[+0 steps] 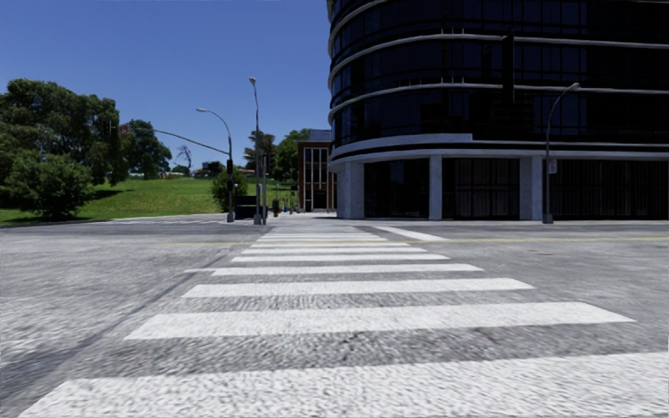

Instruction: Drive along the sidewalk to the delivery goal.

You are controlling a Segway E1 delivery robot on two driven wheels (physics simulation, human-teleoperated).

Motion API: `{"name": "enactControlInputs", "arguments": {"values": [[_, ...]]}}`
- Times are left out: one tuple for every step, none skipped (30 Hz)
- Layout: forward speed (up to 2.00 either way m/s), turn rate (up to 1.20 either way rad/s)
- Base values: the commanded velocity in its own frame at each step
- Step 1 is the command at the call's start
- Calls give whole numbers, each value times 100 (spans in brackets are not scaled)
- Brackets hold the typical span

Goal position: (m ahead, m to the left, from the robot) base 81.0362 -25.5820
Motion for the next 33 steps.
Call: {"name": "enactControlInputs", "arguments": {"values": [[200, 1], [200, 1], [200, 0], [200, 0], [200, 0], [200, 0], [200, 0], [200, 0], [200, 0], [193, 0], [193, 0], [183, 0], [164, 0], [148, 0], [137, 10], [137, 10], [133, 20], [130, 24], [130, 25], [130, 25], [130, 25], [129, 25], [129, 25], [129, 25], [129, 25], [129, 25], [129, 27], [129, 27], [129, 28], [129, 28], [129, 28], [129, 28], [129, 28]]}}
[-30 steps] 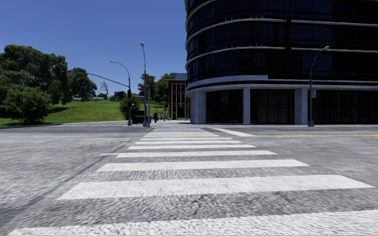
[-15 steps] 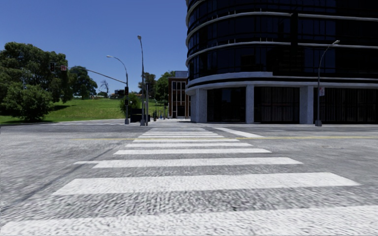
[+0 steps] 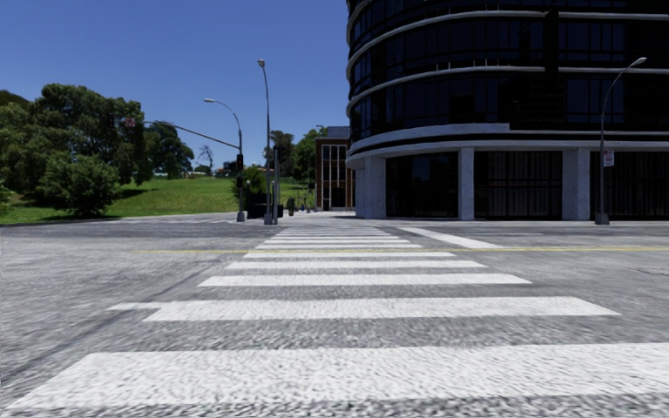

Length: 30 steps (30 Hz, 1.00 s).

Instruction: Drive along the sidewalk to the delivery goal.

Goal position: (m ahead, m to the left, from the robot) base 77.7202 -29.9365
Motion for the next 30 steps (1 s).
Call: {"name": "enactControlInputs", "arguments": {"values": [[129, 28], [129, 28], [129, 28], [129, 28], [129, 27], [129, 12], [135, 0], [135, 0], [200, 0], [200, 0], [200, 0], [200, 0], [200, 0], [200, 0], [200, 0], [200, 0], [200, 0], [200, 0], [200, 0], [200, 0], [200, 0], [200, 0], [200, 0], [200, 0], [200, 0], [200, 0], [200, 0], [200, 0], [200, 0], [200, -3]]}}
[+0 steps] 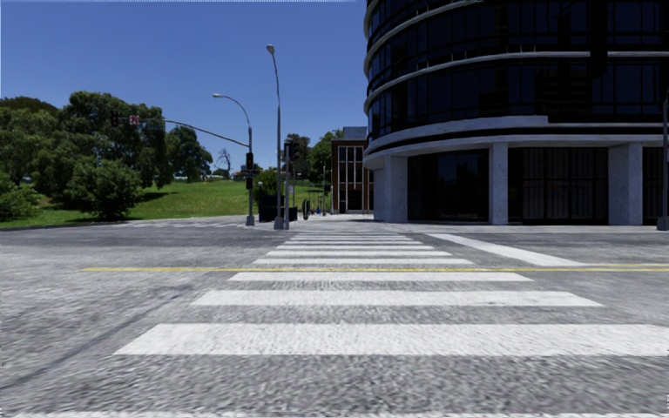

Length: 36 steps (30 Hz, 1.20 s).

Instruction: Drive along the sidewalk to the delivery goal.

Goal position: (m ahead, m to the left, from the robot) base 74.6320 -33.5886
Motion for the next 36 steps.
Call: {"name": "enactControlInputs", "arguments": {"values": [[200, -3], [200, -13], [200, -17], [200, -18], [200, -19], [200, -19], [200, -19], [200, -19], [200, -9], [200, -9], [200, 0], [200, 0], [200, 0], [200, 0], [200, 0], [200, 0], [200, 0], [200, 0], [200, 0], [200, 0], [200, 0], [200, 0], [200, 0], [200, 0], [200, 0], [200, 0], [200, 0], [200, 0], [200, 0], [200, 0], [200, 0], [200, 0], [200, 0], [200, 0], [200, 0], [200, 0]]}}
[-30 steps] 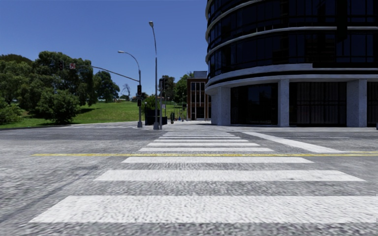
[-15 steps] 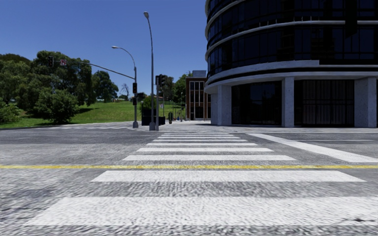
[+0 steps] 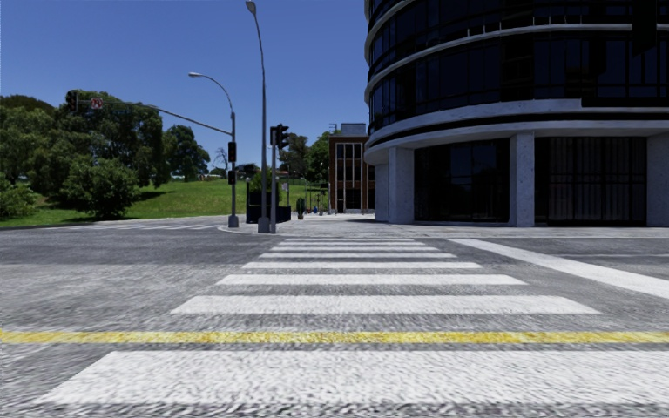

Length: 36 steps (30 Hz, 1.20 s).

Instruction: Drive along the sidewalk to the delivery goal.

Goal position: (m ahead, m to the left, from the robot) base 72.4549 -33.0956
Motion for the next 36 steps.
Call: {"name": "enactControlInputs", "arguments": {"values": [[200, 0], [200, 0], [200, 0], [200, 0], [200, 0], [200, 0], [200, 0], [200, 0], [200, 0], [200, 0], [200, 0], [200, 0], [200, 0], [200, 0], [200, 0], [200, 0], [200, 0], [200, 0], [200, 0], [200, 0], [200, 0], [200, 0], [200, 0], [200, 0], [200, 0], [200, 0], [200, 0], [200, 0], [200, 0], [200, 0], [200, 0], [200, 0], [200, 0], [200, 0], [200, 0], [200, 0]]}}
